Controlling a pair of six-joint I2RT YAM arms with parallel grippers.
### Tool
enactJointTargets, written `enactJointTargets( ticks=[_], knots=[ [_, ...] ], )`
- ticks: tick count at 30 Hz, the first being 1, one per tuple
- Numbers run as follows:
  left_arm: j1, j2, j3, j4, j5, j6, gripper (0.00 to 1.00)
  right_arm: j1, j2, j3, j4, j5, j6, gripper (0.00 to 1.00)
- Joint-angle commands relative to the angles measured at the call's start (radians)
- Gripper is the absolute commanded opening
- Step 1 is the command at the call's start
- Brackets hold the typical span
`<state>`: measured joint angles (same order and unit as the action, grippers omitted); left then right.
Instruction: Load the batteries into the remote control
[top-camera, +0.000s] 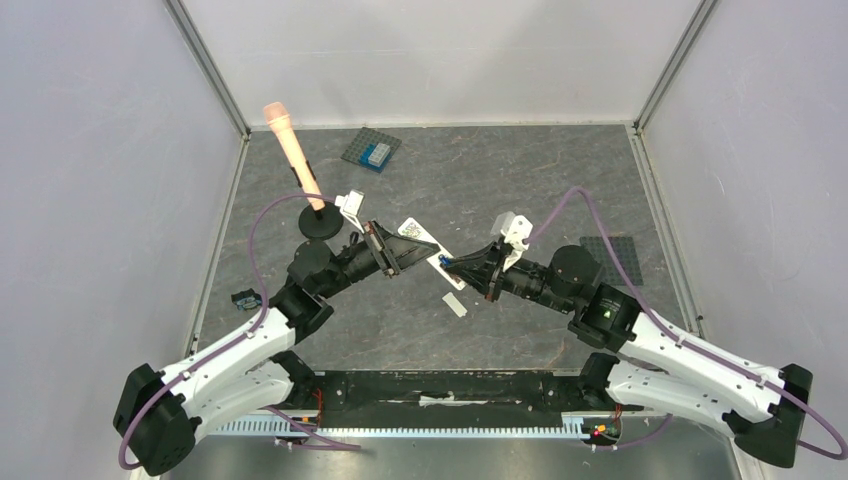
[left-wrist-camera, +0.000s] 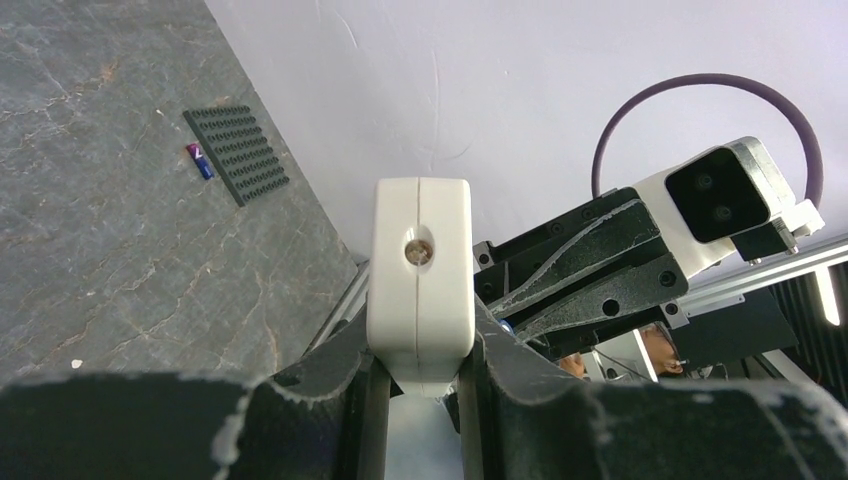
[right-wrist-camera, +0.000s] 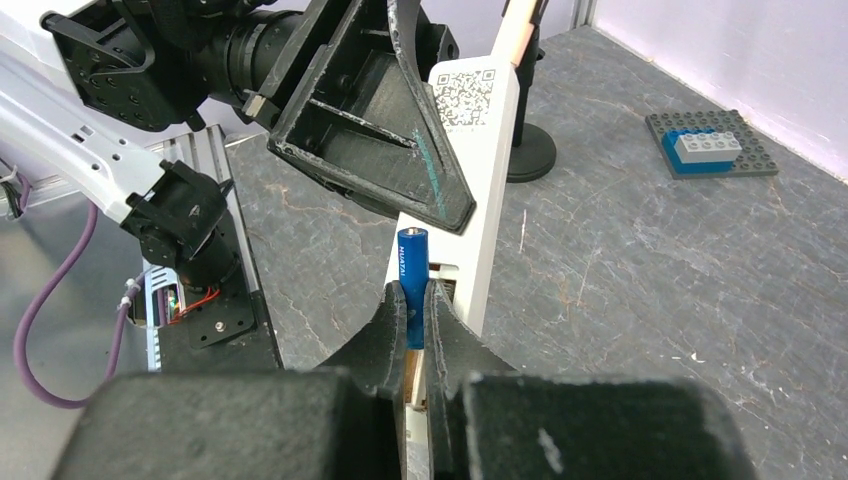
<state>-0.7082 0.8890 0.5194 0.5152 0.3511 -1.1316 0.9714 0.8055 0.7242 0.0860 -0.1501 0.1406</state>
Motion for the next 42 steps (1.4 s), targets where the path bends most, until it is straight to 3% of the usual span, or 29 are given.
enactJointTargets(
  ticks=[1,33,42],
  knots=[
    [0.003,-0.024,0.000,0.100,-0.014,-0.047,0.02,0.003,0.015,0.050,-0.006,-0.026,-0.013,0.00],
    [0.003,-0.065,-0.040,0.131,-0.110,-0.096,0.02,0.003,0.069,0.109,-0.193,-0.010,0.009,0.04],
    [0.003,-0.063,-0.038,0.133,-0.105,-0.098,0.02,0.003,0.093,0.129,-0.209,-0.019,0.020,0.12]
  ],
)
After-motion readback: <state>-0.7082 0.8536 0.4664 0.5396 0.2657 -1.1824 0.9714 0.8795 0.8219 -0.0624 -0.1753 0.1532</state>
